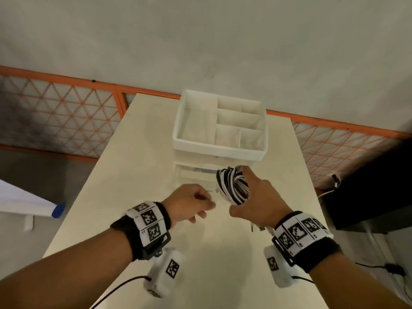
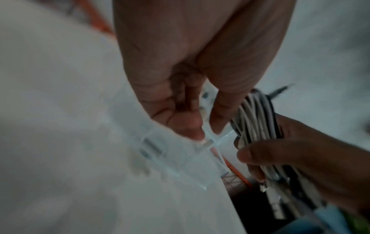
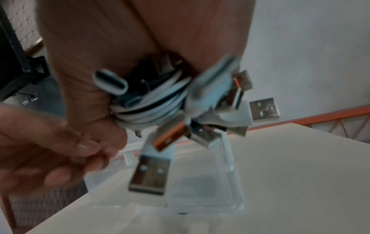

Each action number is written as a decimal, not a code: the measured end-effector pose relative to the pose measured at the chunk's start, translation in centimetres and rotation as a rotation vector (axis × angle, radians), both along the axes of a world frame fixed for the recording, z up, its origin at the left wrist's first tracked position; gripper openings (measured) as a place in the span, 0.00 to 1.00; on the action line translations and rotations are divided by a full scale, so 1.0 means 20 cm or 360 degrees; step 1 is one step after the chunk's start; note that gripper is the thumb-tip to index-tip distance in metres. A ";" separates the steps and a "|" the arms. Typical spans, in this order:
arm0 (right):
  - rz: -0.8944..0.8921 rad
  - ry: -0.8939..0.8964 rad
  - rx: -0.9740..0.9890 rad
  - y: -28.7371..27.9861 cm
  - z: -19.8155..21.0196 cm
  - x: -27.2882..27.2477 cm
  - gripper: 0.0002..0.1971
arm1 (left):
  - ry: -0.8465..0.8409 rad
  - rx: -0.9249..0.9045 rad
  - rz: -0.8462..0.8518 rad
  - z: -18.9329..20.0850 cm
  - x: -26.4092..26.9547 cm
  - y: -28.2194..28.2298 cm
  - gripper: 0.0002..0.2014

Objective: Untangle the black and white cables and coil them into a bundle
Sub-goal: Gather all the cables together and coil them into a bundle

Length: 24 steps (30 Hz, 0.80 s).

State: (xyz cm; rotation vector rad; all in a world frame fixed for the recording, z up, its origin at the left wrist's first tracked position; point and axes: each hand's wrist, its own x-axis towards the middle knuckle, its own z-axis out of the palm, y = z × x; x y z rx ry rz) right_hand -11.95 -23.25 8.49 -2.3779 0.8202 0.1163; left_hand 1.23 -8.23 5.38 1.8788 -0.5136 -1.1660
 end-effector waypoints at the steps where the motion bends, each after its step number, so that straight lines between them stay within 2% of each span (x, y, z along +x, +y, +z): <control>1: 0.0017 -0.0008 -0.0013 0.00 0.01 0.02 0.44 | -0.0361 -0.0023 -0.0044 0.02 0.03 0.00 0.10; 3: 0.0069 -0.0012 -0.0053 0.00 0.04 0.05 0.46 | -0.0950 0.0054 -0.0228 0.03 0.07 0.00 0.19; 5: 0.0131 0.0015 -0.0120 0.00 0.05 0.10 0.47 | -0.1179 0.0306 -0.0531 0.00 0.07 0.03 0.28; 7: 0.0203 0.0081 -0.0211 0.00 0.06 0.15 0.48 | -0.1266 0.0481 -0.0685 -0.05 0.03 0.08 0.27; 11: 0.0405 0.0319 -0.0378 0.01 0.04 0.24 0.49 | -0.1347 0.0390 -0.0571 -0.10 -0.02 0.18 0.19; 16: 0.0613 0.0557 -0.0583 0.03 -0.03 0.34 0.48 | -0.1290 0.0398 -0.0629 -0.07 -0.02 0.24 0.20; 18: 0.0669 0.0610 -0.0603 0.03 -0.07 0.38 0.49 | -0.1360 0.0277 -0.0456 -0.05 -0.01 0.23 0.17; 20: 0.0724 0.0660 -0.0619 0.03 -0.11 0.42 0.49 | -0.1456 0.0026 -0.0240 -0.04 0.01 0.22 0.17; 24: 0.0795 0.0697 -0.0603 0.04 -0.16 0.46 0.47 | -0.1593 -0.0362 -0.0322 -0.07 0.03 0.19 0.26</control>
